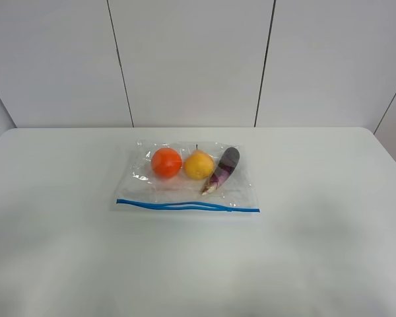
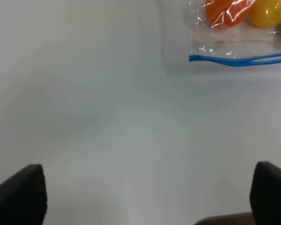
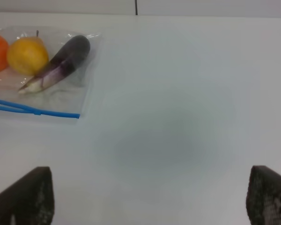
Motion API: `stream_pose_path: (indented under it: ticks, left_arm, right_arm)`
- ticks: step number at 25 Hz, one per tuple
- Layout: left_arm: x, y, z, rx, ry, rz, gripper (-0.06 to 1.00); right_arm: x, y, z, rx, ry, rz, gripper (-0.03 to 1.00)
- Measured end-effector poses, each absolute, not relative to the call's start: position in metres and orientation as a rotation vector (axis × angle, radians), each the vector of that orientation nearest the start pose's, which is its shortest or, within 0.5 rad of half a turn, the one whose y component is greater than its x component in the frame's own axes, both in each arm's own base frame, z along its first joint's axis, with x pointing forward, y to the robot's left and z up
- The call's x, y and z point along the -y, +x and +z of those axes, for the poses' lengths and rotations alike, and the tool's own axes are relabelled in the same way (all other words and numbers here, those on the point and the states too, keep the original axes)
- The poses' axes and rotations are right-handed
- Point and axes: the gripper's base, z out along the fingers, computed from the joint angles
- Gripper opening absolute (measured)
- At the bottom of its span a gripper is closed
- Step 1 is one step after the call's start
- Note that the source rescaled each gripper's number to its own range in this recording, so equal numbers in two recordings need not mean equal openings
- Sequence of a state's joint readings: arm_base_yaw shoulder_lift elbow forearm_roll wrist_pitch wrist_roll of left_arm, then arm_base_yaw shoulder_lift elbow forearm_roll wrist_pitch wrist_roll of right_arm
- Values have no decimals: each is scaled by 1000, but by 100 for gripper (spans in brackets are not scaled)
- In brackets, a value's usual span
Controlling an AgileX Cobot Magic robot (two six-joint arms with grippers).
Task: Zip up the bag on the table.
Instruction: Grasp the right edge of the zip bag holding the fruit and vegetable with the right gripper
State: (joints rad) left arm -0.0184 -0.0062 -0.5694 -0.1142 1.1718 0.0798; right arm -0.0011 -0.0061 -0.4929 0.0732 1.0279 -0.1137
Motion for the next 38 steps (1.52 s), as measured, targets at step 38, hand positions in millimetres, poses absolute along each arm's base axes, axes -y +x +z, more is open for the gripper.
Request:
stream_pose_path:
  ticks: [38]
  left_arm:
    - [9, -20, 288, -2072, 120, -99, 100]
  right_arm:
    - [-37, 272, 337, -2437, -162, 533, 99]
